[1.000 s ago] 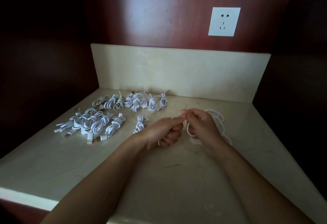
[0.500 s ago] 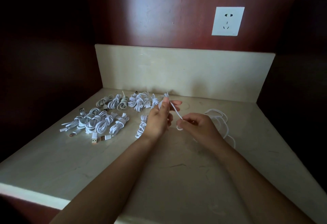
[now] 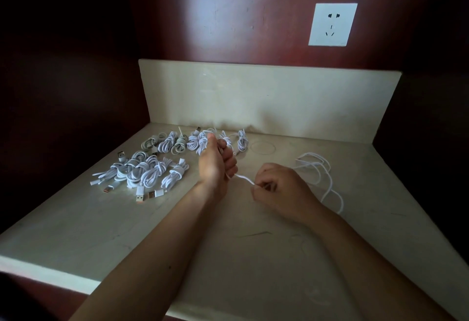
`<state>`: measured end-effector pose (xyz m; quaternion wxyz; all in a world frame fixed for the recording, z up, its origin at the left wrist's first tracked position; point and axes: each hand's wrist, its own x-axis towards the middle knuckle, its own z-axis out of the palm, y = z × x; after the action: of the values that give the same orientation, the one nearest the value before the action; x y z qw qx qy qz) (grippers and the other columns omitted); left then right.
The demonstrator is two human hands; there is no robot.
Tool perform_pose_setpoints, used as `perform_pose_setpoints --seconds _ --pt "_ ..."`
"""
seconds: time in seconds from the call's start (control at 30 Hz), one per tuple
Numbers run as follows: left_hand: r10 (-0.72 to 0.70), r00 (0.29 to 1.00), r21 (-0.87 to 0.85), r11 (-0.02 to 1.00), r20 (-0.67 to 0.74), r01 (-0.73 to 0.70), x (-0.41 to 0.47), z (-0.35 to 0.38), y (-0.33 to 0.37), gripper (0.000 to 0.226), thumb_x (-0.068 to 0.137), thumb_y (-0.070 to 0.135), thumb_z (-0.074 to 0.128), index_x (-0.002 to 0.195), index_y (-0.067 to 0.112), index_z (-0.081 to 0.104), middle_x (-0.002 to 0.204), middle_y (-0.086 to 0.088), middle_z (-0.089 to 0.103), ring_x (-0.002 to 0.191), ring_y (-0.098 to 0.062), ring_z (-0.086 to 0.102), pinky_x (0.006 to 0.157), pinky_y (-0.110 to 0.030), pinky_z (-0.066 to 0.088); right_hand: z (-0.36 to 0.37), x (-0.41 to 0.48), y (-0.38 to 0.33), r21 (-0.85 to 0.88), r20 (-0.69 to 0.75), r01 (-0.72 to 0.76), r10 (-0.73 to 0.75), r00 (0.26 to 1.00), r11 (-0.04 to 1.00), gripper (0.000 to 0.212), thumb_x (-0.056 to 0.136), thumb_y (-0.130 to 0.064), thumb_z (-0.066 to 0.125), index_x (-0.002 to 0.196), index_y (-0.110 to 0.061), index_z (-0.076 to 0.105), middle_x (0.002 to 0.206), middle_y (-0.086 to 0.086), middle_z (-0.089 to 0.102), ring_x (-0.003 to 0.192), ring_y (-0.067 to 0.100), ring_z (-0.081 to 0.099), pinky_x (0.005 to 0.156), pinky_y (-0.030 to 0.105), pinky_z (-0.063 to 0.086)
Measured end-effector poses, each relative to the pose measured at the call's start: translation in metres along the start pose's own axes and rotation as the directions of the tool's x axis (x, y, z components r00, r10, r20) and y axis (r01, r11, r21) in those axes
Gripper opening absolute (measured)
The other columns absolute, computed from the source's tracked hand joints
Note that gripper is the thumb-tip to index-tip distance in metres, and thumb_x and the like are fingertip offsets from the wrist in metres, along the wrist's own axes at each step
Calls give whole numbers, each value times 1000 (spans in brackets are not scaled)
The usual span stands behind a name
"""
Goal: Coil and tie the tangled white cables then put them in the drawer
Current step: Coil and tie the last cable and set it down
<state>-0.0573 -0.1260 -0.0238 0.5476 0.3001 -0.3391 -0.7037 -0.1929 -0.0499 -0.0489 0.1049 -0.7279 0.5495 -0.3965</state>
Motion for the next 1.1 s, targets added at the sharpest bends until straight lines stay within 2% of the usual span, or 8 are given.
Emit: perform_pose_setpoints --seconds 0.13,0.3,0.4,0.5,0.63,0.77,0.97,1.1 --pt "-91 996 162 983 -3 90 3 -1 -1 37 103 40 22 71 23 30 46 8 21 33 -5 13 35 -13 9 1 2 -4 210 -107 57 -35 994 976 18 67 -31 59 56 -17 60 64 -2 57 61 11 54 59 25 41" --pt "-242 968 356 912 65 204 -3 5 -7 24 93 24 25 72 21 37 48 5 37 39 -9 20 38 -16 14 -5 2 -10 363 -142 63 -11 990 930 11 69 -14 62 58 -19 60 57 -10 56 56 0 49 57 18 37" --pt "-291 949 564 806 117 178 -7 3 -16 45 96 24 27 59 19 52 44 5 44 41 -11 27 42 -21 17 -9 3 -12 414 -125 12 44 991 910 15 74 -10 57 62 -16 64 55 -13 59 53 -2 52 55 12 37" --pt "-338 920 635 759 200 141 -8 -2 -16 66 101 34 26 44 19 55 51 0 41 41 -11 24 41 -22 16 -11 4 -8 353 -142 21 31 989 935 16 81 -17 61 68 -13 70 67 -3 67 67 11 63 66 24 47" --pt "-528 791 650 724 309 230 -13 -1 -11 60 101 47 18 58 19 48 49 3 31 38 -7 22 37 -16 13 -10 7 1 240 -254 19 44 966 971 10 81 -30 66 78 -21 68 75 -9 64 72 11 63 69 28 47" --pt "-643 683 728 643 345 237 -22 6 -10 67 92 71 12 61 19 39 45 4 24 39 -7 18 42 -18 9 -14 10 6 276 -364 10 95 927 961 23 85 -11 70 77 -30 62 74 -6 64 71 16 59 68 25 46" --pt "-620 661 789 610 422 70 -30 6 -6 49 96 60 35 61 26 29 53 6 17 47 -7 12 43 -22 7 -14 11 3 419 -317 3 143 938 908 27 89 4 63 81 -22 64 76 -2 64 67 5 58 66 16 46" --pt "-469 758 740 672 454 -27 -30 8 -8 51 102 51 29 59 23 35 50 3 23 46 -11 19 44 -25 16 -16 11 9 429 -336 -28 188 923 903 16 95 2 57 89 -10 66 66 -13 61 58 1 53 58 14 41"
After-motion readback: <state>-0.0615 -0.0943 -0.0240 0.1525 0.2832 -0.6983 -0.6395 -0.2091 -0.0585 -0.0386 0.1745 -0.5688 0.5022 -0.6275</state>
